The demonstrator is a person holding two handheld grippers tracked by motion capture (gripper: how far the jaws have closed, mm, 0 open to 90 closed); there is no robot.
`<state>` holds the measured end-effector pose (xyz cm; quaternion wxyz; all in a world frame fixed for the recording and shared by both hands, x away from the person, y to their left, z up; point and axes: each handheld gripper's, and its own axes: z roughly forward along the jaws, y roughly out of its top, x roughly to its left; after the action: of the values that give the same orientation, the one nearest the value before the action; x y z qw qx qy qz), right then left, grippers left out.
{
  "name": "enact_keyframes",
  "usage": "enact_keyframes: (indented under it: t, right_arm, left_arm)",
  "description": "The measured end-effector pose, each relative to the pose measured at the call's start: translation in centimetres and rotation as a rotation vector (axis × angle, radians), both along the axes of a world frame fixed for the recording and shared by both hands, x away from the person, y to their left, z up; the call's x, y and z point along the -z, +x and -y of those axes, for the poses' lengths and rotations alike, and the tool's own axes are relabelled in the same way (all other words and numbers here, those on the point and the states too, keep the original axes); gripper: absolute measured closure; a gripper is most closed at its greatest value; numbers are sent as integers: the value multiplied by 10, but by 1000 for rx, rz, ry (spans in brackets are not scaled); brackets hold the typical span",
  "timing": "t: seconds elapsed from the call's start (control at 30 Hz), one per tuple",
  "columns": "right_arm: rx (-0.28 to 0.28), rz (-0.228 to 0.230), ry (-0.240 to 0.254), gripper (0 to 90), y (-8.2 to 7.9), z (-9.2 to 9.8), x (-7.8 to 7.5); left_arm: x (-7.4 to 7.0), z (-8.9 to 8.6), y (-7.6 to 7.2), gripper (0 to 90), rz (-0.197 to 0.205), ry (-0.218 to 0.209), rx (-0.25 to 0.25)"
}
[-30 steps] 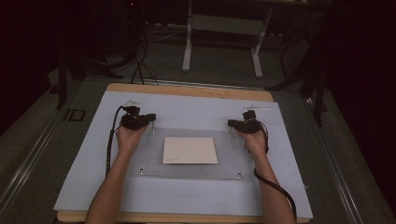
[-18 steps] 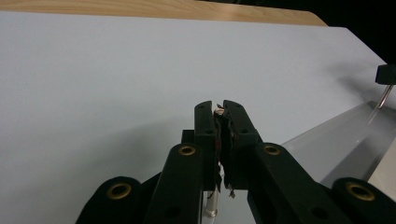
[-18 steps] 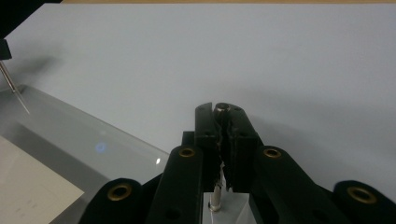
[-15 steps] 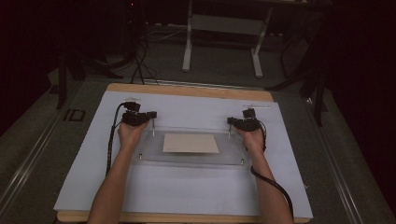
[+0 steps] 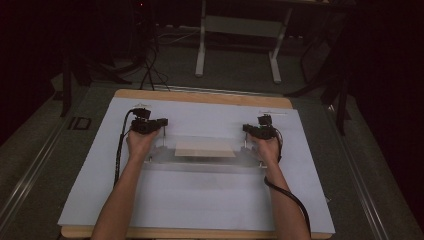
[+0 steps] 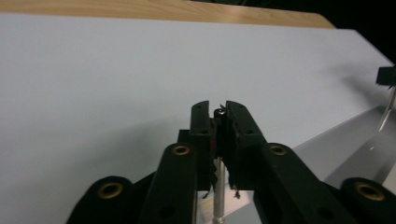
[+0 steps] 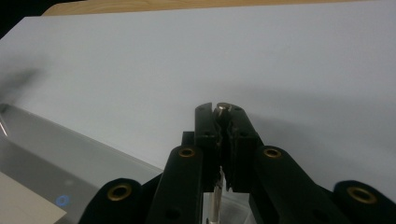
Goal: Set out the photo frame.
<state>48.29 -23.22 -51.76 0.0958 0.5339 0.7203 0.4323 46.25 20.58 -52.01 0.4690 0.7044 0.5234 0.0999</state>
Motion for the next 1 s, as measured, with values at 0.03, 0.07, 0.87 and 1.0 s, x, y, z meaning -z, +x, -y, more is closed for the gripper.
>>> enact_keyframes:
  t: [0.03, 0.07, 0.87, 1.0]
  right_arm:
    - [4, -5, 2, 856, 0, 0, 0]
    - [4, -5, -2, 855, 0, -1, -1]
    - [31, -36, 17, 856, 4, -1, 0]
    - [28, -42, 21, 856, 5, -1, 0]
  left_arm:
    - [-2, 0, -2, 782, 14, 27, -1]
    - [-2, 0, -2, 751, 14, 27, -1]
    - [-25, -30, -75, 592, 236, 140, 85]
    - [-24, -34, -94, 573, 254, 152, 108]
